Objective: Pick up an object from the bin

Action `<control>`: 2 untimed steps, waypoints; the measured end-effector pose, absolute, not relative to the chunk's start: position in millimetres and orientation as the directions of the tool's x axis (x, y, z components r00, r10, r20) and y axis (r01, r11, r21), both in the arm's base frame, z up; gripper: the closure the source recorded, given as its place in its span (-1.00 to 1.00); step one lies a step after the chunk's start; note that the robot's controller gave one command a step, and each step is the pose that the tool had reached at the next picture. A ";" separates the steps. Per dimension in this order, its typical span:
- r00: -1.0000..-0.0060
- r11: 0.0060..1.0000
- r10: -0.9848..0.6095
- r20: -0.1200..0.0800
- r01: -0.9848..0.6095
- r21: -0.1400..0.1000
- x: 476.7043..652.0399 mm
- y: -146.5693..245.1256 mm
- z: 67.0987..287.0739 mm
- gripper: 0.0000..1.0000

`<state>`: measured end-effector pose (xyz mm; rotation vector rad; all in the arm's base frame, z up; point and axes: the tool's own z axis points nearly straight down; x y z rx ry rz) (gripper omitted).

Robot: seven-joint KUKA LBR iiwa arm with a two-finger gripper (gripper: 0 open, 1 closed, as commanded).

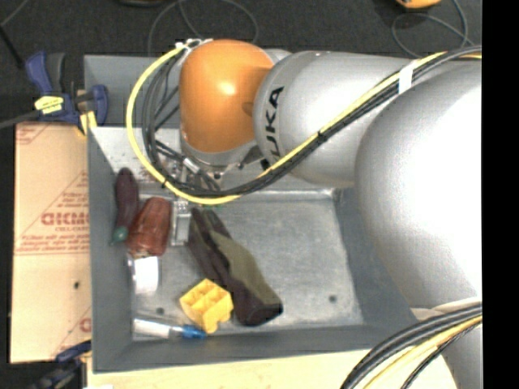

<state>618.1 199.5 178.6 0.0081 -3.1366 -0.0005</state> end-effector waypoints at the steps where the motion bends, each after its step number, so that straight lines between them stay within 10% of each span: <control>1: -1.000 1.000 -0.001 -0.003 -0.001 0.002 620.0 198.7 183.8 -1.00; 2: -0.961 0.961 -0.276 -0.007 -0.276 0.001 616.7 182.2 147.9 -1.00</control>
Offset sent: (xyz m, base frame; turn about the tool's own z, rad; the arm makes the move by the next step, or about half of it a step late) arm -0.0116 -0.0529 -0.1086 -0.8112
